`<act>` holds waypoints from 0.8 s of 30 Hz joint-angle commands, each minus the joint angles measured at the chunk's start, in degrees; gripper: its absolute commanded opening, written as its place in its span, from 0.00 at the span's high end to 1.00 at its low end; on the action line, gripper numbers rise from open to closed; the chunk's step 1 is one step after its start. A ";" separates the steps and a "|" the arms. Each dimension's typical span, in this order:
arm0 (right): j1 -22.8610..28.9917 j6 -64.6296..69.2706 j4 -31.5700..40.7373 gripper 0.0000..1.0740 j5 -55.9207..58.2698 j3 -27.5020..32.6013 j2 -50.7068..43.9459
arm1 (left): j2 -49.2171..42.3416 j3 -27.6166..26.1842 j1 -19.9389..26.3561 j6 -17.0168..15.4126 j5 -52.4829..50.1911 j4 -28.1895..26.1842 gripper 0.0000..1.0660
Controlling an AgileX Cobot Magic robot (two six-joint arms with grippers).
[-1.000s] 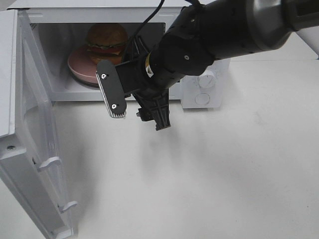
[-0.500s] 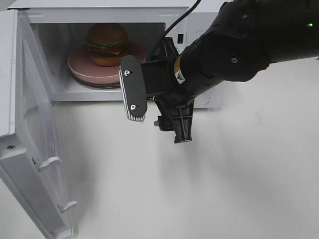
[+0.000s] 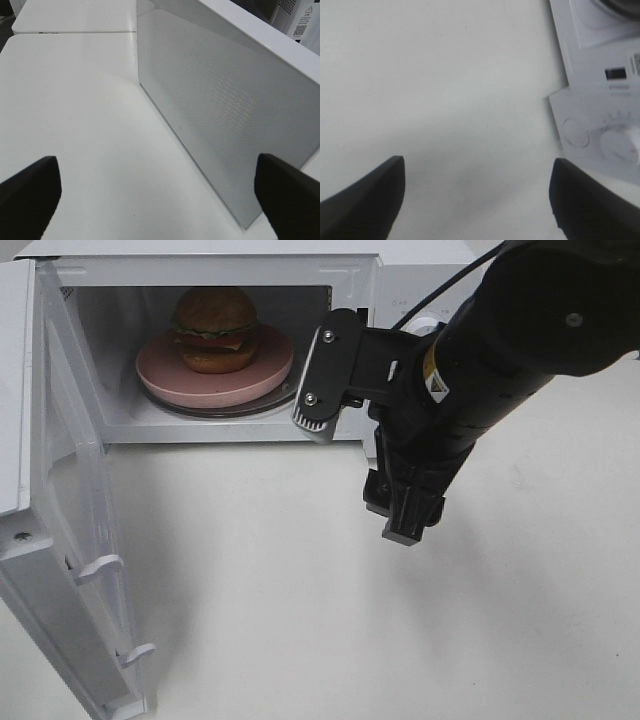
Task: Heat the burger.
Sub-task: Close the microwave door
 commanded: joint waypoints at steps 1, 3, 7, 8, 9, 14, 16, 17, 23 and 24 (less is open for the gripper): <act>0.11 6.19 0.69 0.29 6.82 0.11 -2.41 | -1.43 0.23 -0.34 -0.23 -0.40 0.06 0.06; 0.11 9.57 0.74 0.29 10.37 0.11 -3.67 | -1.43 0.23 -0.34 -0.23 -0.40 0.06 0.06; 0.11 17.59 0.74 0.29 19.88 0.11 -7.56 | -1.43 0.23 -0.34 -0.23 -0.40 0.06 0.06; 0.11 17.59 0.74 0.29 19.88 0.11 -7.56 | -1.43 0.23 -0.34 -0.23 -0.40 0.06 0.06; 0.11 18.28 0.74 0.29 21.89 0.11 -8.42 | -1.43 0.23 -0.34 -0.23 -0.40 0.06 0.06; 0.11 18.85 2.35 0.29 29.05 0.11 -13.24 | -1.43 0.23 -0.34 -0.23 -0.40 0.06 0.06; 0.11 18.85 2.75 0.29 29.85 0.11 -14.27 | -1.43 0.23 -0.34 -0.23 -0.40 0.06 0.06; 0.11 18.85 3.95 0.29 31.17 0.11 -16.67 | -1.43 0.23 -0.34 -0.23 -0.40 0.06 0.06; 0.11 19.25 5.21 0.29 34.49 0.17 -25.32 | -1.43 0.23 -0.34 -0.23 -0.40 0.06 0.06; 0.11 19.65 5.21 0.29 35.35 0.17 -26.76 | -1.43 0.23 -0.34 -0.23 -0.40 0.06 0.06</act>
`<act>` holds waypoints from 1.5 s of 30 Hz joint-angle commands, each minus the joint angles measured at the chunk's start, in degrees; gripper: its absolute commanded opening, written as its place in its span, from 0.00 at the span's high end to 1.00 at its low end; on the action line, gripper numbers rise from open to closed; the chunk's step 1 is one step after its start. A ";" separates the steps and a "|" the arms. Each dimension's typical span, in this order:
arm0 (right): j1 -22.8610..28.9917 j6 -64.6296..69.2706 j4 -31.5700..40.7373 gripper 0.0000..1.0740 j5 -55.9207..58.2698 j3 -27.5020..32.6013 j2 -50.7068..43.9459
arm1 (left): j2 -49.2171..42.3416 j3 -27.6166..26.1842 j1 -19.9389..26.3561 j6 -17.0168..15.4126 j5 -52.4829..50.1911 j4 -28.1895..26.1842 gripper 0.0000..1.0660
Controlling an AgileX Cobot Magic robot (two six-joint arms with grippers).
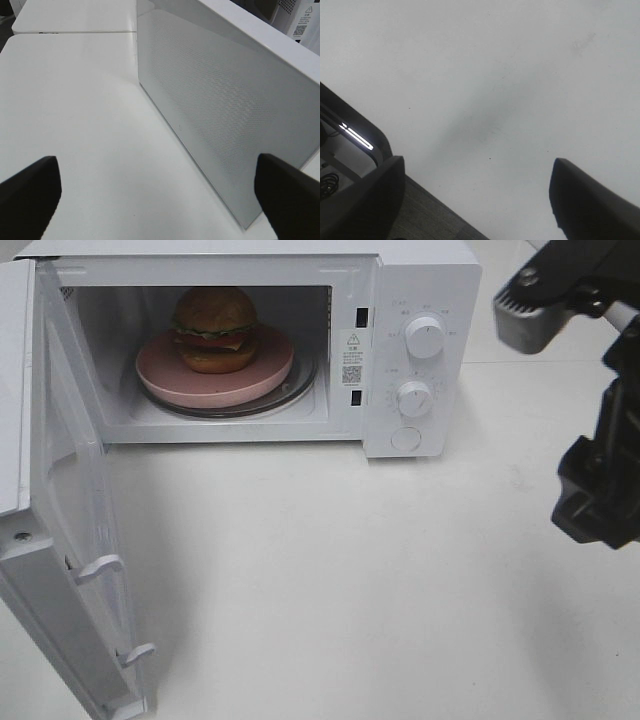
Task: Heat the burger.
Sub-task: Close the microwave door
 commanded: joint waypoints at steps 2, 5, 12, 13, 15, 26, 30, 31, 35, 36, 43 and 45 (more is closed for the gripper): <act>0.11 1.89 -0.17 0.29 3.72 0.86 -5.90 | -1.43 0.23 -0.34 -0.23 -0.40 0.06 0.06; 0.11 2.64 -0.17 0.29 3.90 3.90 -10.20 | -1.43 0.23 -0.34 -0.23 -0.40 0.06 0.06; -1.95 8.42 -2.18 0.29 3.84 13.41 -21.43 | -1.43 0.23 -0.34 -0.23 -0.40 0.06 0.06; -1.95 8.42 -2.18 0.29 3.84 13.41 -21.43 | -1.43 0.23 -0.34 -0.23 -0.40 0.06 0.06; -7.51 7.85 -1.20 0.29 3.44 15.93 -24.64 | -1.43 0.23 -0.34 -0.23 -0.40 0.06 0.06; -29.39 2.06 2.86 0.29 -2.98 22.69 -43.60 | -1.43 0.23 -0.34 -0.23 -0.40 0.06 0.06; -34.95 1.15 3.27 0.28 -5.21 25.67 -51.11 | -1.43 0.23 -0.34 -0.23 -0.40 0.06 0.06; -34.95 1.15 3.27 0.28 -5.21 25.67 -51.11 | -1.43 0.23 -0.34 -0.23 -0.40 0.06 0.06; -38.39 1.15 8.59 0.30 -6.65 27.56 -57.98 | -1.43 0.23 -0.34 -0.23 -0.40 0.06 0.06; -38.39 1.15 8.59 0.30 -6.65 27.56 -57.98 | -1.43 0.23 -0.34 -0.23 -0.40 0.06 0.06; -41.71 0.80 10.49 0.30 -7.85 28.30 -65.43 | -1.43 0.23 -0.34 -0.23 -0.40 0.06 0.06; -42.06 0.74 10.54 0.30 -7.85 28.30 -66.35 | -1.43 0.23 -0.34 -0.23 -0.40 0.06 0.06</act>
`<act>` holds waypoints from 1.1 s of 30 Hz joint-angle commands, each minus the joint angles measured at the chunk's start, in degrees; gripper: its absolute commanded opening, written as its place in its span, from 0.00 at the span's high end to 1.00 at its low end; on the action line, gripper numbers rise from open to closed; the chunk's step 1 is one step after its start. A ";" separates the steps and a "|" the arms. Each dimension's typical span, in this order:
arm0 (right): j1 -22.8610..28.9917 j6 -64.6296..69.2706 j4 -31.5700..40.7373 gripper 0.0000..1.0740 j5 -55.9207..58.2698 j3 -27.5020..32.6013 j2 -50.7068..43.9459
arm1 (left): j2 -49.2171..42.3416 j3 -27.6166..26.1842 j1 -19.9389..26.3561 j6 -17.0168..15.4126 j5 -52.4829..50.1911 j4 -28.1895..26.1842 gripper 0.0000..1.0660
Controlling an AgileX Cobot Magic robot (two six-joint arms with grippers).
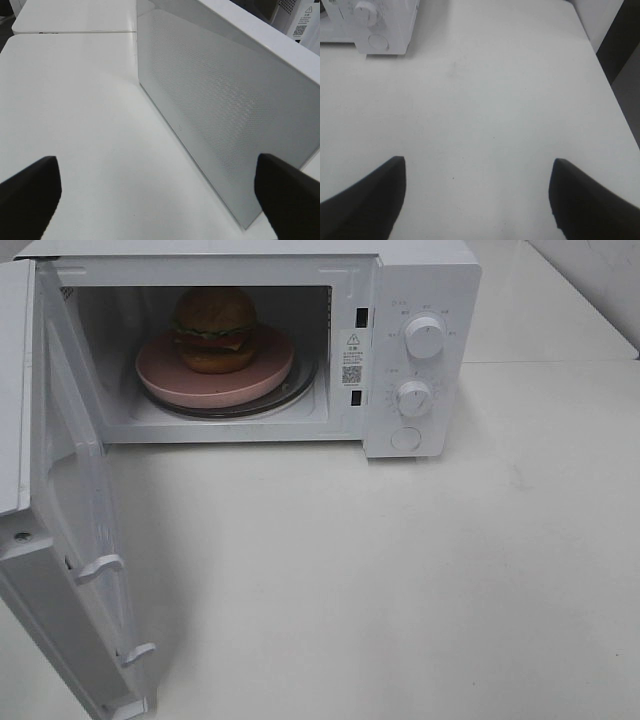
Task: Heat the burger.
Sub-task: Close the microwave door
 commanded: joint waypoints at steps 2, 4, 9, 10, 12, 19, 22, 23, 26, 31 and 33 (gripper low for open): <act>-2.46 -0.80 0.29 0.30 -0.57 0.23 -4.35 | -1.43 0.23 -0.34 -0.23 -0.40 0.06 0.06; -2.98 -1.03 0.46 0.30 -0.57 0.23 -4.24 | -1.43 0.23 -0.34 -0.23 -0.40 0.06 0.06; -2.98 -1.03 0.46 0.30 -0.57 0.23 -4.24 | -1.26 0.23 -0.34 -0.23 -0.40 0.11 0.06; -2.98 -1.03 0.46 0.30 -0.57 0.23 -4.24 | -1.26 0.23 -0.34 -0.23 -0.40 0.00 0.06; -2.98 -1.03 0.40 0.30 -0.57 0.23 -4.24 | -1.26 0.23 -0.34 -0.23 -0.40 0.00 0.06; -2.98 -1.03 0.40 0.30 -0.57 0.23 -4.24 | -1.26 0.23 -0.34 -0.23 -0.40 0.00 0.06; -2.98 -1.03 0.40 0.30 -0.57 0.23 -4.24 | -1.26 0.23 -0.34 -0.23 -0.40 0.00 0.06; -2.98 -1.03 0.40 0.30 -0.57 0.23 -4.24 | -1.26 0.23 -0.34 -0.23 -0.40 0.00 0.06; -2.98 -1.03 0.40 0.30 -0.57 0.23 -4.24 | -1.26 0.23 -0.34 -0.23 -0.40 0.00 0.06; -2.98 -1.03 0.40 0.30 -0.57 0.23 -4.24 | -1.26 0.23 -0.34 -0.23 -0.40 0.00 0.06; -2.98 -1.03 0.40 0.30 -0.57 0.23 -4.24 | -1.26 0.23 -0.34 -0.23 -0.40 0.00 0.06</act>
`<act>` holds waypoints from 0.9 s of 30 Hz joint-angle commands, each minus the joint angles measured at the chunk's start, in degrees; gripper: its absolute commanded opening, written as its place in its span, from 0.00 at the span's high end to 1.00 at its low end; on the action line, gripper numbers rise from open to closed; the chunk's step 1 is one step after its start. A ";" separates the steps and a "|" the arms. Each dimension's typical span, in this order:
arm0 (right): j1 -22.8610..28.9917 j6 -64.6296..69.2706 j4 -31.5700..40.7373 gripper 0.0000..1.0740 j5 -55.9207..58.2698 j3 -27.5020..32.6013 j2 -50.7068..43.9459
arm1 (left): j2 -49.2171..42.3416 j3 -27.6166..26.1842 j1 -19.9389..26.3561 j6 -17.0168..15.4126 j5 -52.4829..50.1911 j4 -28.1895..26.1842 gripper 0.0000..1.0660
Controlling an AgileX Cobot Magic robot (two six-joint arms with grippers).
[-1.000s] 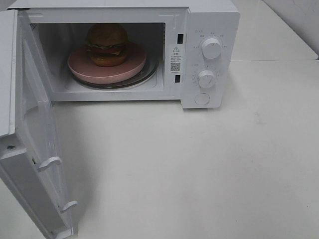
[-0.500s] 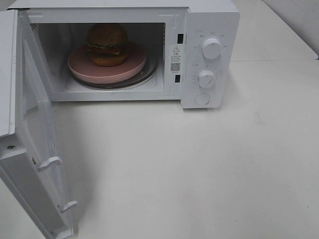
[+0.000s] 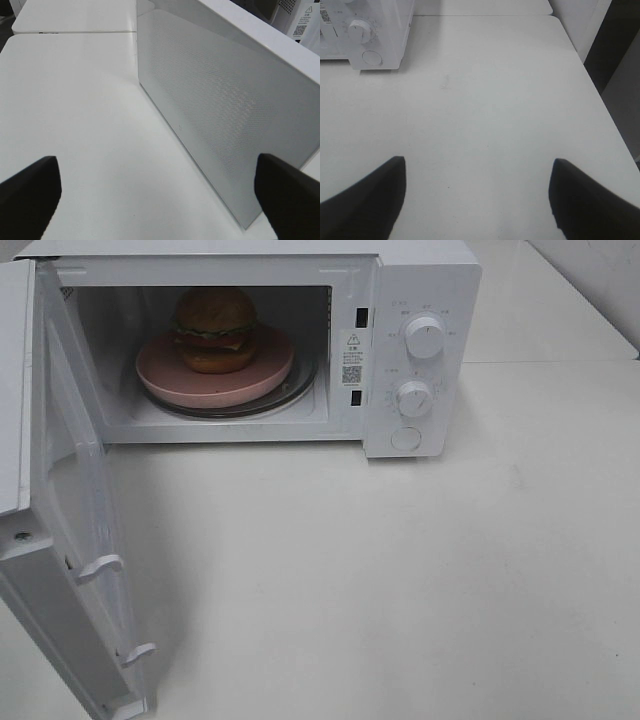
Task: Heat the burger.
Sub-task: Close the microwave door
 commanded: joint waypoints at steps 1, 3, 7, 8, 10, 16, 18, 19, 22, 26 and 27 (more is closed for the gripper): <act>-0.46 -0.52 -0.11 0.30 -0.29 0.17 -1.49 | -1.26 0.23 -0.34 -0.23 -0.40 0.00 0.06; -0.46 -0.23 -0.29 0.30 -0.29 0.17 -1.49 | -1.26 0.23 -0.34 -0.23 -0.40 0.00 0.06; -0.46 -0.17 -0.29 0.30 -0.29 0.17 -1.49 | -1.20 0.23 -0.34 -0.23 -0.40 -0.52 0.06; -0.46 -0.17 -0.29 0.30 -0.29 0.17 -1.49 | -1.15 0.23 -0.34 -0.23 -0.40 -0.46 0.06; -0.46 -0.17 -0.29 0.30 -0.29 0.17 -1.49 | -1.15 0.23 -0.34 -0.23 -0.40 -0.46 0.06; -0.46 -0.17 -0.29 0.30 -0.29 0.17 -1.49 | -0.69 -1.38 -0.34 -0.46 -1.38 0.11 0.08; -0.46 -0.17 -0.29 0.30 -0.29 0.17 -1.49 | 0.97 -2.58 -0.34 -1.43 -1.83 1.60 0.13; -0.46 -0.17 -0.29 0.30 -0.29 0.17 -1.49 | 1.89 -2.64 -0.34 -1.72 -2.41 2.35 0.16; -0.46 -0.17 -0.29 0.30 -0.29 0.17 -1.49 | 5.44 -2.41 -0.34 -1.78 -5.27 4.64 0.30; -0.46 -0.17 -0.29 0.30 -0.29 0.17 -1.49 | 9.34 -2.41 -0.34 -1.78 -12.89 4.76 0.67; -0.46 -0.17 -0.29 0.30 -0.29 0.17 -1.49 | 10.26 -2.35 -0.34 -1.78 -14.95 4.76 0.77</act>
